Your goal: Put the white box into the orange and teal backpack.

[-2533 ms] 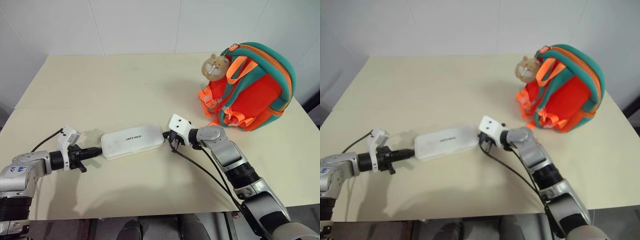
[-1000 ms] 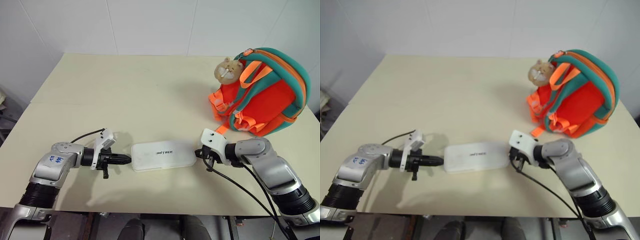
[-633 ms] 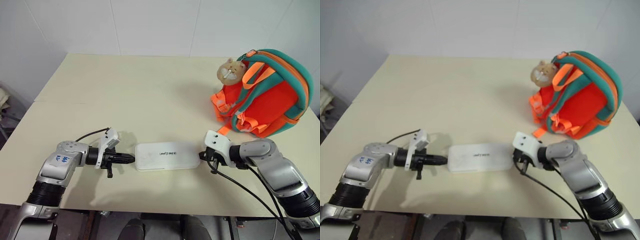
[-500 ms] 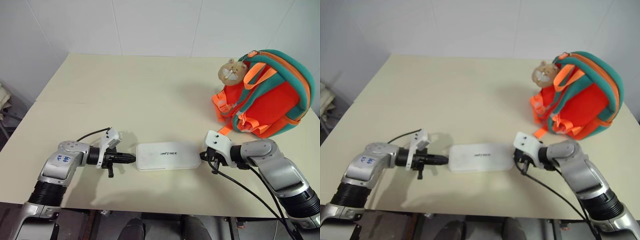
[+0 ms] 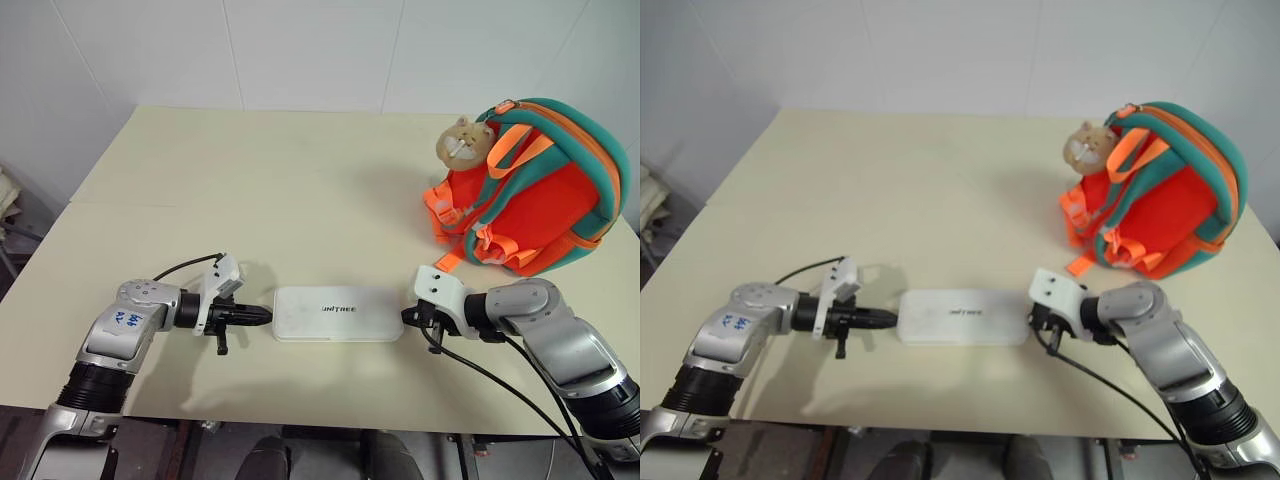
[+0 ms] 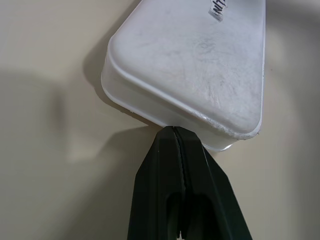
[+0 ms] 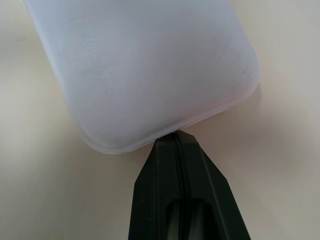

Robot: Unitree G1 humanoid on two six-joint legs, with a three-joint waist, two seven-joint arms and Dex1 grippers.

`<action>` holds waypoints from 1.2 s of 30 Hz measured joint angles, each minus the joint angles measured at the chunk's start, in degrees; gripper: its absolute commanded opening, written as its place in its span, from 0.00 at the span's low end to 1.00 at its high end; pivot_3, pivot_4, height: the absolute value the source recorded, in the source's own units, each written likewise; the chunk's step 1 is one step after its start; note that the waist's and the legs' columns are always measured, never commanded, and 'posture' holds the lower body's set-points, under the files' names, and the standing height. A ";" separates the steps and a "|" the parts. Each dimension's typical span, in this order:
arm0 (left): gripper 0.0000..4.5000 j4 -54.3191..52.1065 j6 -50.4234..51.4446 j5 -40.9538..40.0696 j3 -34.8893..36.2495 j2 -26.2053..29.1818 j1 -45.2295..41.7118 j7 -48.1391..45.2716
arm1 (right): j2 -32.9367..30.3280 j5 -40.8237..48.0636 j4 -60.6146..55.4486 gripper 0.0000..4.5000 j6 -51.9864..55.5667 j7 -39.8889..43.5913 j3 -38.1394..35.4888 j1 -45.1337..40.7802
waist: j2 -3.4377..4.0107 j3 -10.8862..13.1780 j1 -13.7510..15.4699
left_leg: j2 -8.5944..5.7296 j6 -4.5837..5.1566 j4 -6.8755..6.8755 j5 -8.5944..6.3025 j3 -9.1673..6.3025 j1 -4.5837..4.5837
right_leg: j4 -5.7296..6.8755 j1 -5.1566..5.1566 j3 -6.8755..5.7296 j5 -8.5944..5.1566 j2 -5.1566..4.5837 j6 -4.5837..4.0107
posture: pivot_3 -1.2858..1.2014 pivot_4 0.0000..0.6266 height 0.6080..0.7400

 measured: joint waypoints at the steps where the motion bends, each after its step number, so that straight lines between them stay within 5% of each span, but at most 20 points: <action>1: 0.00 0.08 0.00 0.02 -0.01 0.08 -0.12 0.00 | -0.22 0.20 0.00 0.03 -0.30 0.07 -0.02 0.10 | 0.00 0.00 0.00 | 0.00 0.00 0.00 0.00 0.00 -0.02 | 0.00 -0.02 0.00 0.00 0.00 0.00 | 0.52 0.24 1.00; 27: 0.00 1.12 -1.15 -0.05 0.35 5.01 -0.18 0.62 | -5.38 2.52 6.18 0.03 -9.13 -2.54 -2.33 0.65 | 0.12 0.11 -1.32 | 0.03 0.07 -0.10 -0.04 0.01 -0.12 | -0.11 -0.12 0.00 0.00 0.00 0.00 | 0.52 0.24 1.00; 31: 0.13 4.59 -1.50 0.61 2.47 5.89 -2.29 4.33 | -5.45 2.17 7.87 0.30 -8.91 -4.97 -4.20 0.40 | 0.14 0.14 -1.30 | 0.03 0.07 -0.10 -0.04 0.01 -0.12 | -0.09 -0.13 -0.02 0.00 0.01 0.00 | 0.52 0.24 1.00; 36: 0.47 6.30 1.92 -0.61 6.15 6.66 -6.13 7.32 | -5.86 3.64 5.63 0.67 -7.32 -5.04 -6.44 0.72 | 0.14 0.15 -1.31 | 0.03 0.07 -0.11 -0.04 0.00 -0.18 | -0.01 -0.13 -0.04 0.01 0.00 0.02 | 0.52 0.24 1.00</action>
